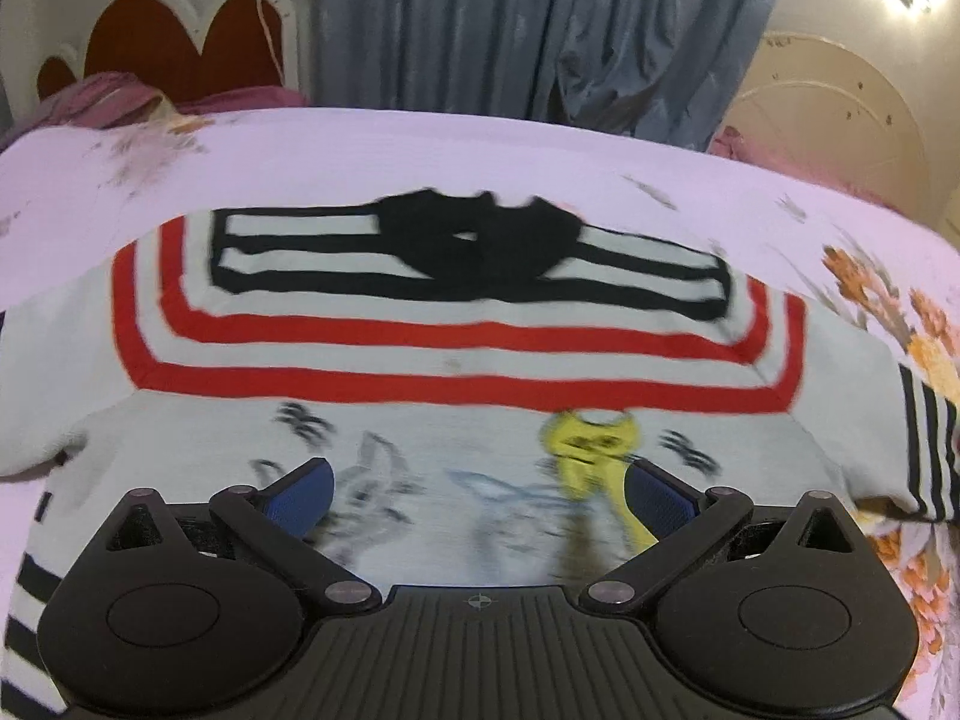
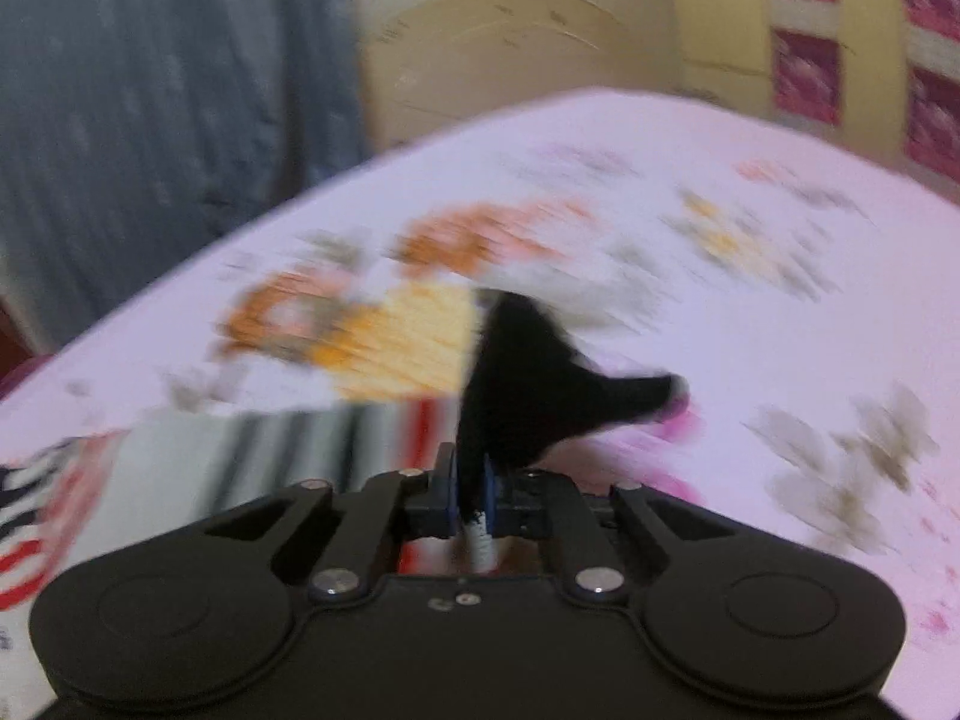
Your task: Fold small clothes
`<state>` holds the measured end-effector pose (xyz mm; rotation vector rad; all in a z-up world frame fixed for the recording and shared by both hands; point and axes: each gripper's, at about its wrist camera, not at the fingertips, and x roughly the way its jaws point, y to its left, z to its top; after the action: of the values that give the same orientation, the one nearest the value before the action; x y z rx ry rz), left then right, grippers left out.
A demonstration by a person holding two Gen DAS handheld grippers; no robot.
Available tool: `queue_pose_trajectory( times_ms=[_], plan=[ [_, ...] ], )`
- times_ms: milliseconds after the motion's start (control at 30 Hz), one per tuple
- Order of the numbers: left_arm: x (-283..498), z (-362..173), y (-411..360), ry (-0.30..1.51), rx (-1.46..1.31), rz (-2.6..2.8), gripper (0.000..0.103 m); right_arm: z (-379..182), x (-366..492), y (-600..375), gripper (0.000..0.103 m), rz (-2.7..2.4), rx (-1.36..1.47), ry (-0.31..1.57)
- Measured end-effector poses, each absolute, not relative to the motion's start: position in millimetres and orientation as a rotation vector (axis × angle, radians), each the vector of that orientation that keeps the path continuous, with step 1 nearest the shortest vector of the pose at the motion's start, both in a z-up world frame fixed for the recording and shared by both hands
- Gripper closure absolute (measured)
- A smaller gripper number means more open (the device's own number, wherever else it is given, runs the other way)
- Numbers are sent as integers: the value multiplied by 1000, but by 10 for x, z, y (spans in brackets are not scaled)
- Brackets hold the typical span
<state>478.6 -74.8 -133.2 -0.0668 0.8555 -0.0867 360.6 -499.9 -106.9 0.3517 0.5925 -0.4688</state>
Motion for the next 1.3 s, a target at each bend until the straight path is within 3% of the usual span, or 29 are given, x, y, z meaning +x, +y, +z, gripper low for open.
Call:
queue_pose_trajectory(
  times_ms=[267,300,333,367,567,667,733,767,1033,1100,1167,1200,1300],
  plan=[
    [4886,-1325,97,818,-192,-72,1,-953,4344,-3344,95,-93,186,610],
    [4879,-1319,175,811,-197,-70,3,-984,4408,-3141,95,-57,170,619],
    [4873,-1318,261,809,-208,-70,15,-1013,4466,-2938,95,-21,156,630],
    [4879,-1330,348,818,-228,-70,20,-1052,4525,-2740,95,13,139,643],
    [4832,-1414,685,818,-307,-53,20,-1369,4704,-1853,95,180,61,739],
    [4845,-1446,716,821,-345,-83,20,-1519,4695,-1638,90,202,17,769],
    [4894,-1457,689,824,-377,-114,16,-1470,4657,-1585,70,226,2,766],
    [4924,-1458,654,821,-392,-134,11,-1435,4636,-1591,66,238,13,759],
    [5365,-1575,-22,868,-460,-334,12,-891,4202,-2342,69,50,144,563],
    [5469,-1674,-176,902,-463,-336,35,-782,4115,-2618,69,-39,176,525],
    [5581,-1782,-316,939,-433,-315,85,-739,4024,-2904,69,-133,219,506],
    [5618,-1835,-363,944,-425,-322,97,-736,3984,-3056,69,-180,249,509],
    [5615,-1808,-402,912,-401,-328,98,-809,3899,-3427,69,-288,330,541]
  ],
)
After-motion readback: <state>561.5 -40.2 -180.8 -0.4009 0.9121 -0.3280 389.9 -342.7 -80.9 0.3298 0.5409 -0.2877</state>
